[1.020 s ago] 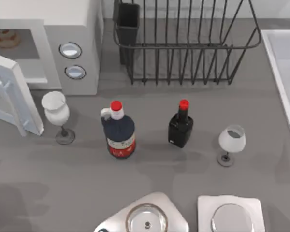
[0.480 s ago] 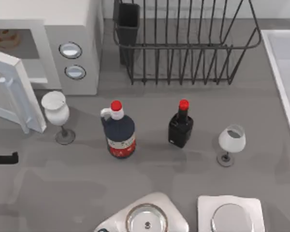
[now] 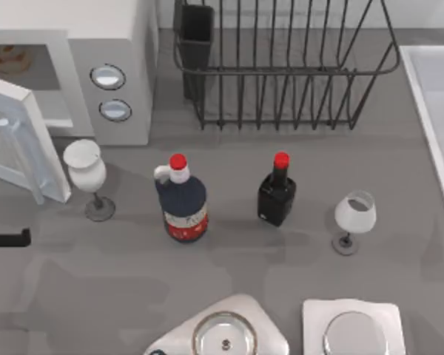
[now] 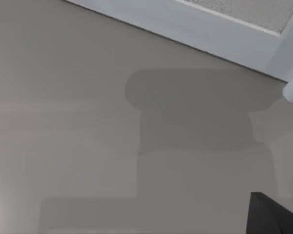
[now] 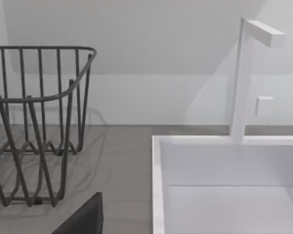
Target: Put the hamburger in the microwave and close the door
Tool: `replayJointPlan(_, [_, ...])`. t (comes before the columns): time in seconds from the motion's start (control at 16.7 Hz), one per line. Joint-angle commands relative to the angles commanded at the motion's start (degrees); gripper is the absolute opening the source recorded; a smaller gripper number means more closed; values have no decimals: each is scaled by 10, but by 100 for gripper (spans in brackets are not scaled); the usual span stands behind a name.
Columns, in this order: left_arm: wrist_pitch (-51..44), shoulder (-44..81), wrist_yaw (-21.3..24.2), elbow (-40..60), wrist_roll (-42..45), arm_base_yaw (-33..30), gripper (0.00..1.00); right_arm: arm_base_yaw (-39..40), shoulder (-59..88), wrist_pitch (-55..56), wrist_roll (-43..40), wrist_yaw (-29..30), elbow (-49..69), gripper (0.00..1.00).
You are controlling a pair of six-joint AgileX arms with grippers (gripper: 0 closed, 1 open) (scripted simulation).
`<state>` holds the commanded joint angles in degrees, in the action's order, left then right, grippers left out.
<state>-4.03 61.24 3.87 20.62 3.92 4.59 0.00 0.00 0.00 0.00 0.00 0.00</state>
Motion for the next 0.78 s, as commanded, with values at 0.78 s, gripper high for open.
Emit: replayJointPlan(0.78, [92, 275, -26, 150, -7, -14, 0, 0, 0, 0, 0, 0, 0, 100])
